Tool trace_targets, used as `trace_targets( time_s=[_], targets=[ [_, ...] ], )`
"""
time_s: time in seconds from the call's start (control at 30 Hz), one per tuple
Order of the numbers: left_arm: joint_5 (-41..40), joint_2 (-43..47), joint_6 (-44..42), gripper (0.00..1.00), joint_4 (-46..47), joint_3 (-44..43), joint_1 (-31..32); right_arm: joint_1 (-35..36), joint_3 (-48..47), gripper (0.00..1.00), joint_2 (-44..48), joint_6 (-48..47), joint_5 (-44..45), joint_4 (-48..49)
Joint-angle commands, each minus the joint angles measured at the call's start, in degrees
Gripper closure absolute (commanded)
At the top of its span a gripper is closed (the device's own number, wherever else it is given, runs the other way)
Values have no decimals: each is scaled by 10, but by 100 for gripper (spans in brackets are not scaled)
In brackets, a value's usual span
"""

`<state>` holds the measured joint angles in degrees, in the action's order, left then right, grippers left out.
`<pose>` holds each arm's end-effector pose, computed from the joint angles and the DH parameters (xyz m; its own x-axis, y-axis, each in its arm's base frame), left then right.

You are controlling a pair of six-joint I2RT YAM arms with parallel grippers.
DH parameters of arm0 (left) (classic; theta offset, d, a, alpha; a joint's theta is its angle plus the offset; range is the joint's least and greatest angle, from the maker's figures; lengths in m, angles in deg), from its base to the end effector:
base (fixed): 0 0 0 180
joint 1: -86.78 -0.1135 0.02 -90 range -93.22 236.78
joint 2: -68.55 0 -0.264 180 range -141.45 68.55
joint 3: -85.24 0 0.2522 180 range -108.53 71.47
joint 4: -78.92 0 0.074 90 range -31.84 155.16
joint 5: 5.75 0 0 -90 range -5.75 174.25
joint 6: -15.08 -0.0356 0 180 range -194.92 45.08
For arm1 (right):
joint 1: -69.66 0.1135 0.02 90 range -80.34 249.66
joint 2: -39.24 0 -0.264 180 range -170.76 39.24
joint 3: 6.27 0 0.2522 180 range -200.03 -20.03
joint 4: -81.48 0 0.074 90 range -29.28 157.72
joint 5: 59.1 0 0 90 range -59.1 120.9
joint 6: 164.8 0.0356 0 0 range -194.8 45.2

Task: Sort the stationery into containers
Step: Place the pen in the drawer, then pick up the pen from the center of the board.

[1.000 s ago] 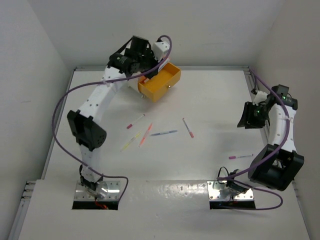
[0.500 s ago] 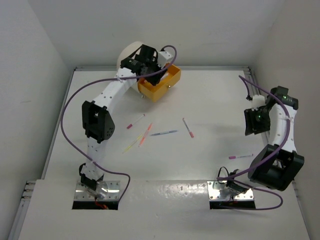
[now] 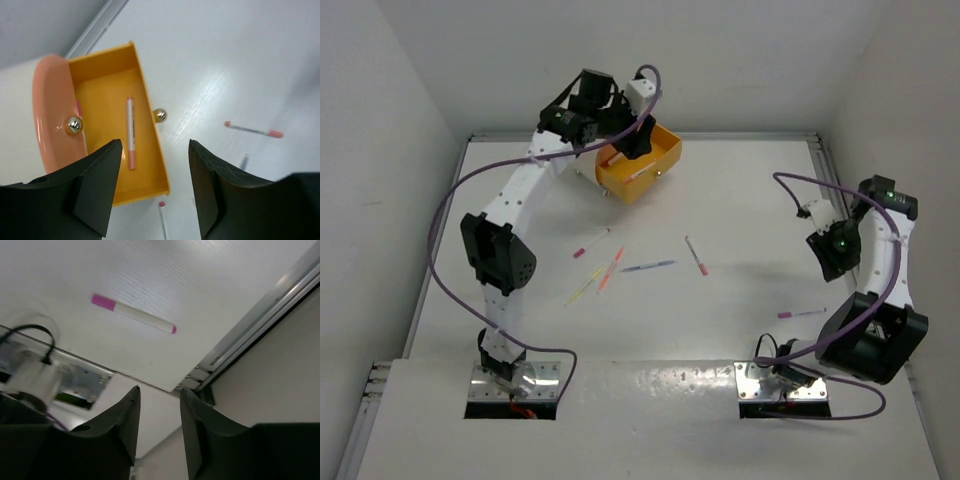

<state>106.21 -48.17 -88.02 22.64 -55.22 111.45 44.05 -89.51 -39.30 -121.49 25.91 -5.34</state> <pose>0.4123 -0.2040 0.3933 -0.3234 0.3799 -0.8667 0.7668 0.6418 -0.0048 0.2123 -0.0983 0.2845 -0.9182 -0.3637 -0.1567 -0.3620 0.9313 -0.0407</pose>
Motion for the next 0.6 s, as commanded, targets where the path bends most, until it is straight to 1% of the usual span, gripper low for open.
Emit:
trace_targets(
  time_s=[0.0,0.03,0.07,0.1,0.2,0.27,0.37,0.57],
  targets=[
    [89,80,11,38,21,-4,-4,12,34,61,20,-174,32,-26],
    [97,84,13,38,18,0,-4,13,56,60,27,-190,59,-2],
    [108,91,14,38,12,3,-5,17,74,57,38,-203,68,11],
    [110,91,15,38,8,4,-6,17,104,53,39,-225,78,19],
    [114,95,16,38,-5,5,-3,14,126,49,22,-247,88,20],
    [115,99,17,38,-8,6,-1,11,132,49,16,-255,70,21],
    [113,101,14,38,-15,5,3,8,161,50,15,-298,57,37],
    [101,106,16,38,-23,-4,7,4,255,50,21,-341,72,139]
  ],
)
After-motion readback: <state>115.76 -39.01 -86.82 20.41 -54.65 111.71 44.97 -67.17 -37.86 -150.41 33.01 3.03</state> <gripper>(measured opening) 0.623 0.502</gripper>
